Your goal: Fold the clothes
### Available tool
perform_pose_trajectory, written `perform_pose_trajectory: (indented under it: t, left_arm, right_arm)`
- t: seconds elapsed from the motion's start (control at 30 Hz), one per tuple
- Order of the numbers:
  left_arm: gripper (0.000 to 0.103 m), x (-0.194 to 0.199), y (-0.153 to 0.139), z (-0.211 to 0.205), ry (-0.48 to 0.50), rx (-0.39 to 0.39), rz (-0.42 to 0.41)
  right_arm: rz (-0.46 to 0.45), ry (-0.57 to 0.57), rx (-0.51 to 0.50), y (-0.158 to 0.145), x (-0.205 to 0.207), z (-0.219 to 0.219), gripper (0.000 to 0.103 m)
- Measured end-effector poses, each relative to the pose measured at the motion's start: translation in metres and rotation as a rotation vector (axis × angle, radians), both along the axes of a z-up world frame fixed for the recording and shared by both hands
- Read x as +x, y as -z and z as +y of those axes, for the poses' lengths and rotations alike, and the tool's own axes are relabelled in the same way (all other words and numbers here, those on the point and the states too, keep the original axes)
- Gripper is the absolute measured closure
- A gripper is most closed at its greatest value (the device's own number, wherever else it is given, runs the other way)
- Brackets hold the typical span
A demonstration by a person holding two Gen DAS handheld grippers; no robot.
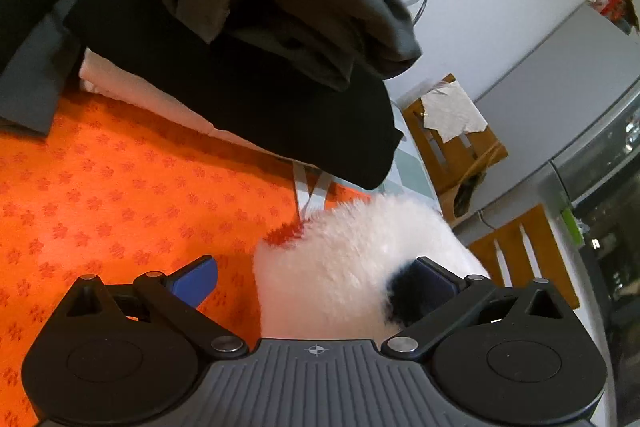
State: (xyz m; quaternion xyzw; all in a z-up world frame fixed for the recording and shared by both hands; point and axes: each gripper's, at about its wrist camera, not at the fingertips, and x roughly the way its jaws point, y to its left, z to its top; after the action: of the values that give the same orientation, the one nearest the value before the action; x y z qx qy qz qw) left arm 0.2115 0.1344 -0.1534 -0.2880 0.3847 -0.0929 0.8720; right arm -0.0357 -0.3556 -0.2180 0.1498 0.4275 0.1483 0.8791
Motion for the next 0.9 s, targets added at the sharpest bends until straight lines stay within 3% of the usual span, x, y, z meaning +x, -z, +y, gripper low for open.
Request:
perform_pose_trajectory:
  t: [0.17, 0.33, 0.4, 0.43, 0.47, 0.63, 0.67, 0.83, 0.9]
  left_arm:
    - [0.0, 0.009, 0.008, -0.006, 0.008, -0.047, 0.01]
    - [0.001, 0.02, 0.025, -0.019, 0.046, -0.156, 0.083]
    - [0.026, 0.022, 0.028, -0.021, 0.047, -0.202, 0.094]
    - [0.057, 0.021, 0.026, -0.022, 0.045, -0.201, 0.08]
    - [0.063, 0.02, 0.023, -0.022, 0.045, -0.195, 0.065]
    - [0.073, -0.008, -0.013, -0.015, 0.036, -0.192, -0.083]
    - [0.074, -0.015, -0.023, -0.012, 0.039, -0.189, -0.114]
    - [0.075, -0.058, -0.062, 0.0, 0.064, -0.142, -0.24]
    - [0.075, -0.072, -0.067, 0.008, 0.046, -0.124, -0.263]
  right_arm:
    - [-0.002, 0.002, -0.025, -0.014, -0.004, 0.013, 0.027]
    - [0.035, 0.058, -0.024, -0.028, -0.004, 0.023, 0.055]
    - [0.032, 0.076, -0.037, -0.037, -0.005, 0.026, 0.063]
    - [0.027, 0.086, -0.043, -0.043, -0.006, 0.027, 0.067]
    - [0.015, 0.094, -0.049, -0.049, -0.008, 0.028, 0.07]
    - [-0.07, 0.124, -0.097, -0.092, -0.015, 0.022, 0.079]
    - [-0.088, 0.129, -0.108, -0.101, -0.017, 0.021, 0.096]
    - [-0.172, 0.152, -0.156, -0.145, -0.022, 0.014, 0.096]
    - [-0.162, 0.13, -0.159, -0.155, -0.014, 0.01, 0.096]
